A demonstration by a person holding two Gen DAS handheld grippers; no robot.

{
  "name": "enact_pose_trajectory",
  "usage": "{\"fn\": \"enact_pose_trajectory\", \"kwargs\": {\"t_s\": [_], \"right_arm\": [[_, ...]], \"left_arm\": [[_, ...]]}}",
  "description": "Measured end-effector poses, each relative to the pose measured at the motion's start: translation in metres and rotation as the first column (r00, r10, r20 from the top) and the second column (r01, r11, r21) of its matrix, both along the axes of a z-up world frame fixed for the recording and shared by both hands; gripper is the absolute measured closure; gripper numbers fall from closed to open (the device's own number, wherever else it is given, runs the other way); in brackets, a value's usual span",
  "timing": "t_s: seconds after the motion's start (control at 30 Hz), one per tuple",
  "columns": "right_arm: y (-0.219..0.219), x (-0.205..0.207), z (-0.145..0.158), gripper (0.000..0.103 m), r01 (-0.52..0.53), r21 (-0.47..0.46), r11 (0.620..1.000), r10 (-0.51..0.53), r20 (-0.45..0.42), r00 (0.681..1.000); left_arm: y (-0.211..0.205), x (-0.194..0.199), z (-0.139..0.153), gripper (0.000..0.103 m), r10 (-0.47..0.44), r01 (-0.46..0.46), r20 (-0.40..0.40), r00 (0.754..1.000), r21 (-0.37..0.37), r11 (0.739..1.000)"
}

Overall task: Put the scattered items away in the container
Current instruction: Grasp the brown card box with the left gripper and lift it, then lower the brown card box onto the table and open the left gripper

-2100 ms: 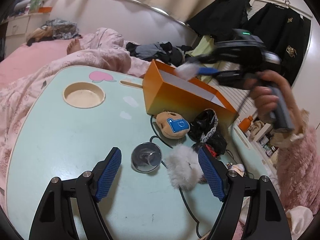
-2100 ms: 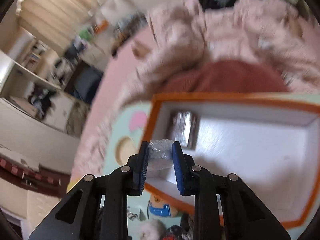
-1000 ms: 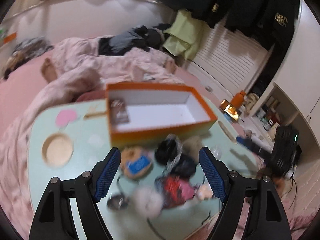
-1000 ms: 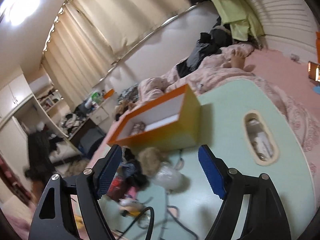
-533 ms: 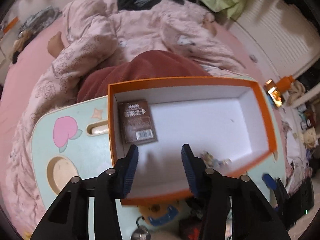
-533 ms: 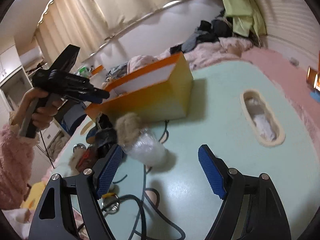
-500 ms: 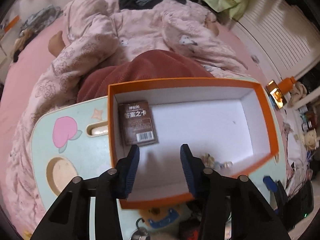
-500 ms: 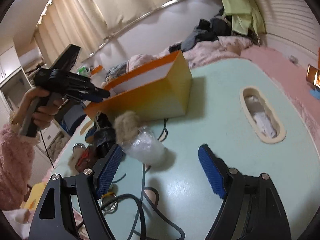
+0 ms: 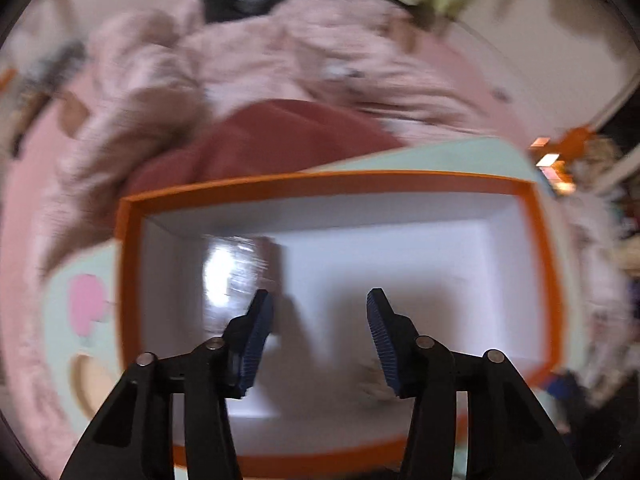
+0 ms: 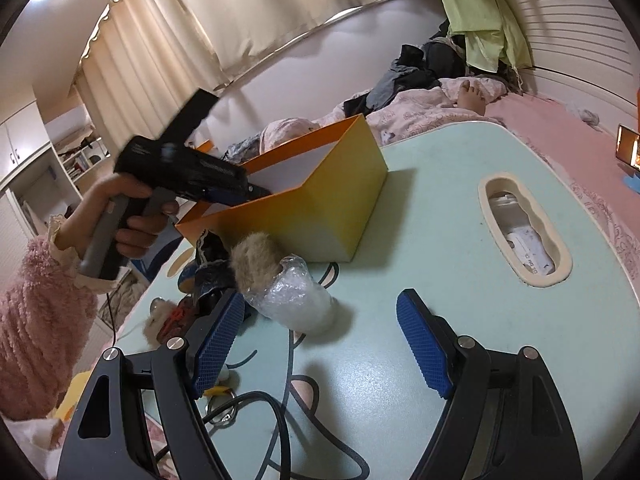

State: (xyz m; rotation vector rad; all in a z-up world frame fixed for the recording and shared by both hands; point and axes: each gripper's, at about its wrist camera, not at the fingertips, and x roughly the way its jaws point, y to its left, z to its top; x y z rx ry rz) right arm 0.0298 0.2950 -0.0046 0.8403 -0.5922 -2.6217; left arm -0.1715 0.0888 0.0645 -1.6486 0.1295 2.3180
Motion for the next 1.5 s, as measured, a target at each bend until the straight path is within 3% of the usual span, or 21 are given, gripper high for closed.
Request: {"fn": "enact_pose_trajectory", "kwargs": {"t_s": [0.13,0.33,0.5,0.67,0.87,1.0,1.13,1.27,1.37,1.43,1.5], "right_arm": [[0.000,0.001,-0.001,0.024,-0.001,-0.002,1.000,0.001,-0.003,1.000],[0.000,0.001,-0.001,0.024,-0.004,-0.009,1.000,0.004,-0.007,1.000],[0.001,0.000,-0.001,0.024,-0.005,-0.017,1.000,0.005,-0.011,1.000],[0.002,0.001,-0.001,0.024,-0.008,-0.020,1.000,0.007,-0.014,1.000],[0.002,0.001,-0.001,0.024,-0.006,-0.018,1.000,0.006,-0.012,1.000],[0.002,0.001,-0.001,0.024,-0.006,-0.017,1.000,0.006,-0.011,1.000],[0.003,0.001,-0.001,0.024,-0.004,-0.013,1.000,0.004,-0.009,1.000],[0.003,0.001,-0.001,0.024,-0.003,-0.013,1.000,0.003,-0.005,1.000],[0.003,-0.003,0.001,0.024,-0.010,-0.030,1.000,0.011,0.037,0.999],[0.007,-0.008,0.010,0.024,-0.029,-0.103,0.994,0.034,0.044,0.998],[0.006,-0.011,0.023,0.024,-0.023,-0.107,0.994,0.026,0.025,0.999]], "left_arm": [[0.000,-0.002,0.014,0.055,0.039,-0.049,-0.108,0.993,-0.094,0.994],[0.006,-0.015,-0.015,0.060,0.061,-0.080,-0.070,0.996,-0.312,0.947],[0.006,-0.016,-0.026,0.062,0.058,-0.078,-0.070,0.996,-0.342,0.936],[0.007,-0.007,-0.020,0.063,0.015,-0.024,-0.038,0.999,-0.254,0.967],[-0.009,0.039,0.041,0.063,-0.016,0.010,-0.162,0.987,-0.037,0.999],[-0.033,0.104,0.071,0.063,-0.044,0.072,-0.225,0.973,0.117,0.991],[-0.055,0.152,0.060,0.063,-0.038,0.071,-0.245,0.969,0.129,0.989],[-0.092,0.176,0.029,0.063,0.063,-0.036,-0.236,0.970,0.117,0.993],[-0.118,0.188,0.010,0.063,0.131,-0.090,-0.222,0.966,0.183,0.979],[-0.124,0.201,0.003,0.063,0.129,-0.075,-0.223,0.966,0.238,0.968],[-0.124,0.214,-0.002,0.063,0.094,-0.032,-0.228,0.969,0.259,0.965]]}}
